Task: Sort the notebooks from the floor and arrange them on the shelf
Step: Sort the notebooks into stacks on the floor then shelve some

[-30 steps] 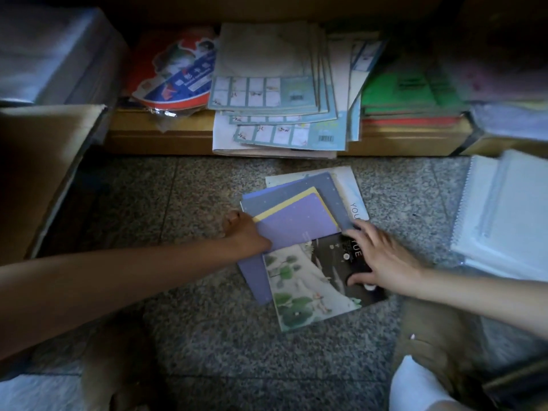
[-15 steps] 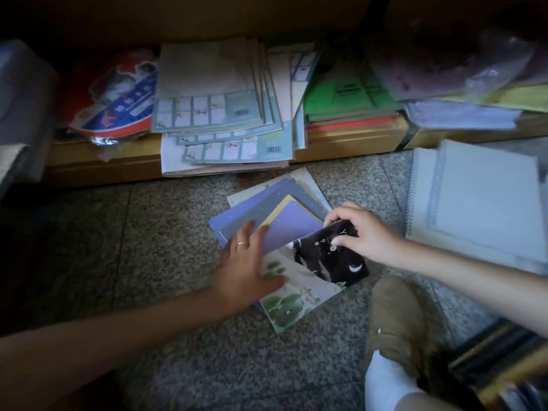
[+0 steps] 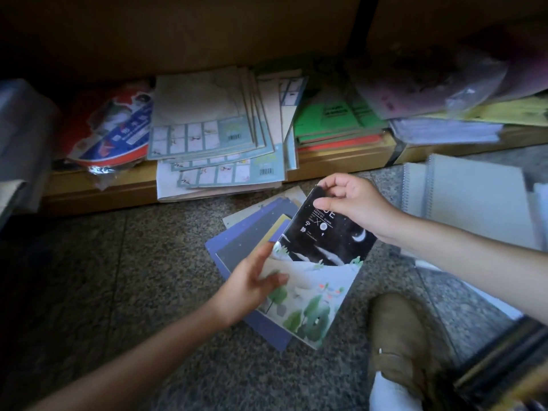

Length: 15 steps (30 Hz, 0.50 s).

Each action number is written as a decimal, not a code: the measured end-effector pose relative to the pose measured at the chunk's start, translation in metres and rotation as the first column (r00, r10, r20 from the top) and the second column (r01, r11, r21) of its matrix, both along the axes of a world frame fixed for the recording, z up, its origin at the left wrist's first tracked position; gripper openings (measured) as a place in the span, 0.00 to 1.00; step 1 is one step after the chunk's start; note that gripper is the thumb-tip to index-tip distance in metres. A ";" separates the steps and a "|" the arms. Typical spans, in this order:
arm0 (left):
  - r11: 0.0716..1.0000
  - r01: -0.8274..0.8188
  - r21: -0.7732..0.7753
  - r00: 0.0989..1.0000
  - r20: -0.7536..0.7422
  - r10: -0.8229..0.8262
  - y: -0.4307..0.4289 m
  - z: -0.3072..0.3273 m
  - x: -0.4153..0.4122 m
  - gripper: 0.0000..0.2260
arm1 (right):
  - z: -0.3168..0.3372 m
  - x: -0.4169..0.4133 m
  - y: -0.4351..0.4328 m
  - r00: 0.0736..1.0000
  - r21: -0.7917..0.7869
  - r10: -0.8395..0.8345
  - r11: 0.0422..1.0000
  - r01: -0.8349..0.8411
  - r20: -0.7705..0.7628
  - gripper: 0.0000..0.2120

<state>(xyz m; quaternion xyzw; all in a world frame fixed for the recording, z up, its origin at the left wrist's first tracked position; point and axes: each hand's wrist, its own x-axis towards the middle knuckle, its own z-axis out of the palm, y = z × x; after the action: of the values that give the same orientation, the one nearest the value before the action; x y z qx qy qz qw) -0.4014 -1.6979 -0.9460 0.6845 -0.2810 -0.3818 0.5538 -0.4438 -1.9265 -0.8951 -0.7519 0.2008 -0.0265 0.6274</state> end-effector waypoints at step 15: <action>0.810 -0.429 -0.400 0.865 0.077 0.496 -0.008 0.119 0.032 0.13 | 0.045 -0.013 0.038 0.972 -0.134 0.003 0.990 0.029 0.234 0.21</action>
<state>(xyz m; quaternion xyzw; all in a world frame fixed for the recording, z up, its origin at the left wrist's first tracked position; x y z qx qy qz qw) -0.3695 -1.7057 -0.8268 0.6468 -0.2204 -0.1127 0.7214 -0.4570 -1.8887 -0.8502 -0.7835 0.1283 -0.1327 0.5933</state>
